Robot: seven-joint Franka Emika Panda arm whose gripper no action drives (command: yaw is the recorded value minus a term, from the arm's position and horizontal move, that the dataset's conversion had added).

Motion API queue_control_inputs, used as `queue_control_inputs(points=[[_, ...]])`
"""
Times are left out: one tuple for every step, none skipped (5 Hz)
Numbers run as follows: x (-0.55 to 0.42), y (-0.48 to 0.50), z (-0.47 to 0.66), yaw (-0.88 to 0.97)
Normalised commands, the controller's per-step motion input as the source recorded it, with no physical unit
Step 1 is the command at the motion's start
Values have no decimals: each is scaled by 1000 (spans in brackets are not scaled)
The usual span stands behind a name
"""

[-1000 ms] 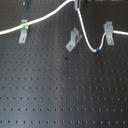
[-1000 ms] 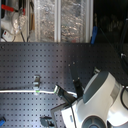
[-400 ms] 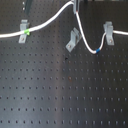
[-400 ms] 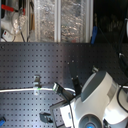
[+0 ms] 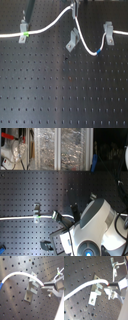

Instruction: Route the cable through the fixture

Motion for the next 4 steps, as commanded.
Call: queue_control_inputs(points=[[-38, -15, 0, 0], [-221, 50, 133, -37], [-354, -12, 196, -237], [-23, -12, 3, 0]])
